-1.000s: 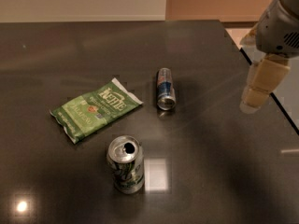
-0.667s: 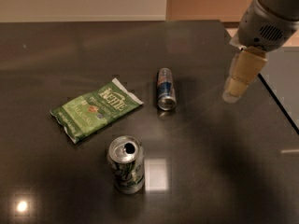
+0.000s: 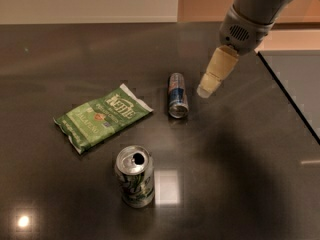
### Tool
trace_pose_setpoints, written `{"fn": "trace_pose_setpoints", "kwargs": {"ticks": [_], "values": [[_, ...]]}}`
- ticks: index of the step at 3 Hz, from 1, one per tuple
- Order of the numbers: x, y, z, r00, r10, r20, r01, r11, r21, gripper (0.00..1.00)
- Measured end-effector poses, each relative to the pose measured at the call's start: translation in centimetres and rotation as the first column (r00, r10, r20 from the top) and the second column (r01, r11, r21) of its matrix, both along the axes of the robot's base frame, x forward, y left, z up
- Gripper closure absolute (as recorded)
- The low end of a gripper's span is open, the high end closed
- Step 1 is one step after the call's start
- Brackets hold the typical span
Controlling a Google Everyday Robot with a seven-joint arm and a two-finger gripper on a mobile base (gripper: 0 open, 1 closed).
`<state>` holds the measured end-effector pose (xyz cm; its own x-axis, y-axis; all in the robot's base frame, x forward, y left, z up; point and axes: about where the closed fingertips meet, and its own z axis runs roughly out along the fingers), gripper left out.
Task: Place redbull can upright
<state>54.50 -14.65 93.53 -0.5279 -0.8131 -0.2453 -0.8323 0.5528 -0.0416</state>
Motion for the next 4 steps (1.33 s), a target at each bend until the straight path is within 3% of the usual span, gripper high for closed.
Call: {"fn": "trace_pose_setpoints", "kwargs": {"ticks": [1,2,4], "values": [[0.9,2.2,-1.2,0.9925,-0.116,-0.039,0.116,0.993,0.009,0.00],[1.4,4.1,-2.3,0.9738,-0.218,-0.066,0.218,0.976,0.000,0.00],[3.1,6.5,-3.9,0.9318,-0.356,-0.074,0.354,0.935,-0.036,0.00]]}}
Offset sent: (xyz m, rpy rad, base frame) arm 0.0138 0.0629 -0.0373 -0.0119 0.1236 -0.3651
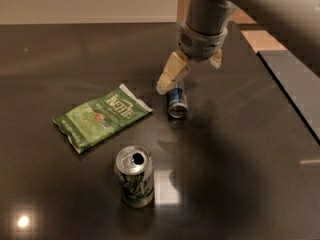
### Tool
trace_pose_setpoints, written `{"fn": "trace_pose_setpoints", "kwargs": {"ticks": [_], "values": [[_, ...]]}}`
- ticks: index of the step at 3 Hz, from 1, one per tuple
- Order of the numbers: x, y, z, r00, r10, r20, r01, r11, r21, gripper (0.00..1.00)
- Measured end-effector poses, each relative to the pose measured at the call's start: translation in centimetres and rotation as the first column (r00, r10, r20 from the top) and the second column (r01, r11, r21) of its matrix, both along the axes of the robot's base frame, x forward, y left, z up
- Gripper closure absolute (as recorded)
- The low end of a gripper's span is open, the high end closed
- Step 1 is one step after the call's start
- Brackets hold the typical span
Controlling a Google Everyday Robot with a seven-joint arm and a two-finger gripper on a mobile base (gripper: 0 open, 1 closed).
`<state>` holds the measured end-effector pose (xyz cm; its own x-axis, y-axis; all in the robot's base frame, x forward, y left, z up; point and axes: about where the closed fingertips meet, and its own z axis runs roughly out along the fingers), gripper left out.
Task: Place redbull can upright
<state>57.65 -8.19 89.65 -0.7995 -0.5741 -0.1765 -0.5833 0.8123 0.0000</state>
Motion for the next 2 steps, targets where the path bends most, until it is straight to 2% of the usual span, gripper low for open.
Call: {"fn": "trace_pose_setpoints", "kwargs": {"ticks": [1,2], "values": [[1.5,0.4,-1.1,0.9981,-0.061,-0.009,0.061,0.998,-0.017,0.00],[3.0,0.4,-2.7,0.9924,-0.118,-0.033,0.117,0.992,-0.040,0.00]]}}
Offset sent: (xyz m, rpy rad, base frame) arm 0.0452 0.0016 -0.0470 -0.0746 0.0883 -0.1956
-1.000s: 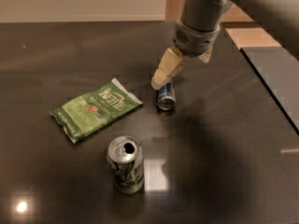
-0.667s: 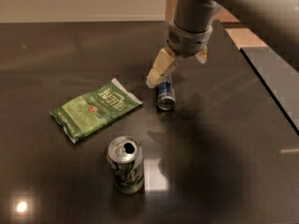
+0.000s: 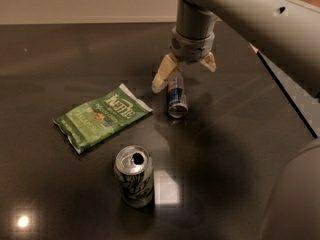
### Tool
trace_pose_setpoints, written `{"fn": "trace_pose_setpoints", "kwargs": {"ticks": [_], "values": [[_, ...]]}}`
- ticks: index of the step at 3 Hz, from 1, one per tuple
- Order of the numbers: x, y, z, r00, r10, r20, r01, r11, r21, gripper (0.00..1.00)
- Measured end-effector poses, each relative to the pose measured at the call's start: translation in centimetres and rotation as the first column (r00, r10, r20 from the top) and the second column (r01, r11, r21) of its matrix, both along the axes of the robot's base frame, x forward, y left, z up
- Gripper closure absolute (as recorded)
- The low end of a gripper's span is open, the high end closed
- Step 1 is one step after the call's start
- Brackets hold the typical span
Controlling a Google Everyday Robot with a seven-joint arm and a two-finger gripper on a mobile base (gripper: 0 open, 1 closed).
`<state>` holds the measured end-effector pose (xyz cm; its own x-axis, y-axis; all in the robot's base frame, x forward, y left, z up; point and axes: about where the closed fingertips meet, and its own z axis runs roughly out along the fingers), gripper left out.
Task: Place redbull can upright
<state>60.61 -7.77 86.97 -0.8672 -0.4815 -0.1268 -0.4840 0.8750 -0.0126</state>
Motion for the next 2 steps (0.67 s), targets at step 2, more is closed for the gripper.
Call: {"fn": "trace_pose_setpoints", "kwargs": {"ticks": [2], "values": [[2.3,0.8,-3.1,0.9935,-0.093,-0.065,0.091,0.995,-0.039,0.00]]}}
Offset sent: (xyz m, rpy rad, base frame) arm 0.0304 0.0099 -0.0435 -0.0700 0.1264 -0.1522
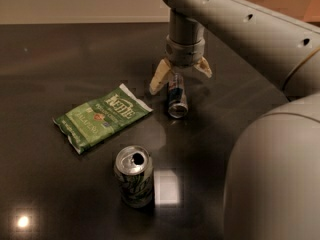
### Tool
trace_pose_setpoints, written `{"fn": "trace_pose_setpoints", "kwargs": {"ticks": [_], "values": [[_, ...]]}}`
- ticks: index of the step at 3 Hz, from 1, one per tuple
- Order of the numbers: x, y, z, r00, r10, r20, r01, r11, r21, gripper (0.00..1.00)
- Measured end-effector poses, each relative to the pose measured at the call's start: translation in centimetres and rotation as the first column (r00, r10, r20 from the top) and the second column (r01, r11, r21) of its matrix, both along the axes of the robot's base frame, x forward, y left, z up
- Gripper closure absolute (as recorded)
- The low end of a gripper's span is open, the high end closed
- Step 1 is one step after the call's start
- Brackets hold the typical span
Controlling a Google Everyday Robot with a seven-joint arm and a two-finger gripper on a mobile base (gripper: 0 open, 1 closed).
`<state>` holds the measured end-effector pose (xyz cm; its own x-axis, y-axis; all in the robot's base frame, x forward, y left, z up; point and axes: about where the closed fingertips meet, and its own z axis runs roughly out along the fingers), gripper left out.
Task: Place redbull can upright
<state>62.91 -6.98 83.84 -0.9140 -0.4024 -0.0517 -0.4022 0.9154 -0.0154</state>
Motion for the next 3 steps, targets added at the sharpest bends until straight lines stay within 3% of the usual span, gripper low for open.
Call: {"fn": "trace_pose_setpoints", "kwargs": {"ticks": [2,3], "values": [[1.24,0.59,-0.76,0.9984,-0.055,-0.011,0.055,0.998,0.008,0.41],[1.33,0.92,0.09,0.9991,-0.043,0.006,0.043,0.999,0.015,0.64]]}}
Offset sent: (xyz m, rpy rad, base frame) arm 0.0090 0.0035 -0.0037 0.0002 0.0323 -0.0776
